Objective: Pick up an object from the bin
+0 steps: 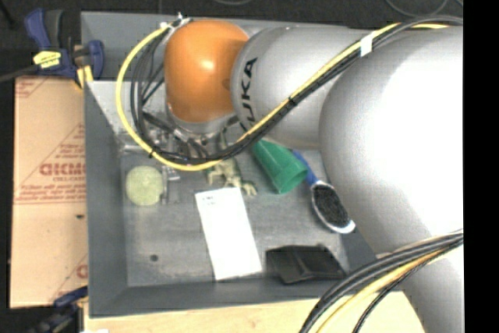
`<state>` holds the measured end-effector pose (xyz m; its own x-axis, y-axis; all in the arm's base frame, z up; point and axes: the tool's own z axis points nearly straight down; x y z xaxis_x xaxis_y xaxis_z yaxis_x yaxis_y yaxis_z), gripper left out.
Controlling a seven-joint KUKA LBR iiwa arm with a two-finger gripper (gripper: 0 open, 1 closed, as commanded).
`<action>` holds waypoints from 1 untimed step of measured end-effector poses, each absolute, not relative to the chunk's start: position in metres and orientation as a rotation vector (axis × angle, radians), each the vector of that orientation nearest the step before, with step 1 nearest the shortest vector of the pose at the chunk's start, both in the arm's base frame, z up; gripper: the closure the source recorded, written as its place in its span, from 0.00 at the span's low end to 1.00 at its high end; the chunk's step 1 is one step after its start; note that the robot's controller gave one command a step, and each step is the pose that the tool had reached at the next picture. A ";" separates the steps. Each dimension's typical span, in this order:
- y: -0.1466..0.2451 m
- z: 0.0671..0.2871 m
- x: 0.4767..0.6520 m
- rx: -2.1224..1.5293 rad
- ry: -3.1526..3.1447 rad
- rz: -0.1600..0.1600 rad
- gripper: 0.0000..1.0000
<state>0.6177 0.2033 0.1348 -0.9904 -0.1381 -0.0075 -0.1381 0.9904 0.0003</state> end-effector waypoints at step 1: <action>0.214 0.073 0.604 0.071 3.136 0.004 0.00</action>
Offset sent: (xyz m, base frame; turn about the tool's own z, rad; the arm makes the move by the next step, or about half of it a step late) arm -0.0031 0.0195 -0.0648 0.1232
